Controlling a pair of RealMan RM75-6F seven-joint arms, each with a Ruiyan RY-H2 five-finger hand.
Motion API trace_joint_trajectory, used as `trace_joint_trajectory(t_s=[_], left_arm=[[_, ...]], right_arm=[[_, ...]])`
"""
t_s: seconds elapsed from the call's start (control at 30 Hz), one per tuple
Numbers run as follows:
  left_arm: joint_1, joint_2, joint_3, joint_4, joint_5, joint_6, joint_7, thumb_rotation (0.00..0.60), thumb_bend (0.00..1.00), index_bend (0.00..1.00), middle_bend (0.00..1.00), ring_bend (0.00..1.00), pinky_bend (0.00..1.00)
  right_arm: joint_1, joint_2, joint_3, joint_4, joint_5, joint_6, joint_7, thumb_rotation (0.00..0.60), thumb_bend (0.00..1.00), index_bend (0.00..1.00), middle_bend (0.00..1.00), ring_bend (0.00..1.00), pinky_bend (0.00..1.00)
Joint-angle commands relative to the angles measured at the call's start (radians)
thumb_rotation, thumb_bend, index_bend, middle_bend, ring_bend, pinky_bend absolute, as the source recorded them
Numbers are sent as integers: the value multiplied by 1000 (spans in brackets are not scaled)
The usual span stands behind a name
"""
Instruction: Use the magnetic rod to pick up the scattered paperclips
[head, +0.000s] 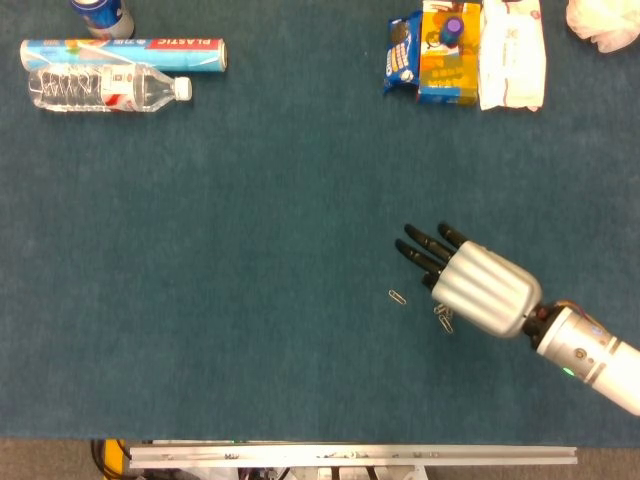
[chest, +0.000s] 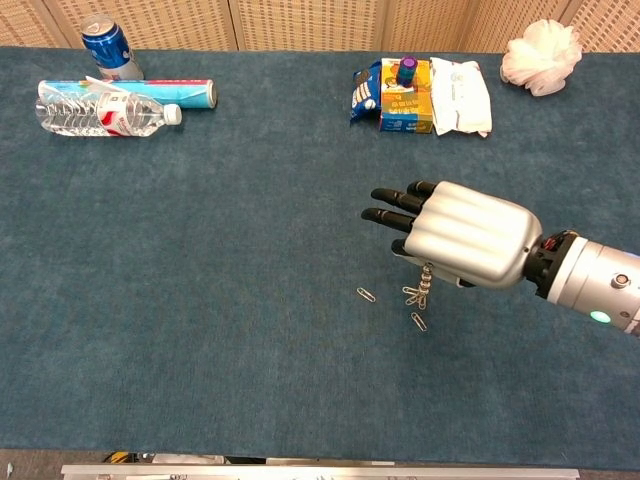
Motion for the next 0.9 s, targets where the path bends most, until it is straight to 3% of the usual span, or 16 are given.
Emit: trace_joint_trajectory(t_s=[0.03,0.9], left_arm=[[0,-1,-1,1,-2,-2,0,600,11,474,452,269,456],[2,-8,-2,15,-5,-5,-8,600,11,474,452,269,456]], right_arm=[[-9,4,-9,-2,-19,-6,4,600,316,585,135,1,251],[-48,-21,16,26,-79,-60,30,600,316,587,135,1,251]])
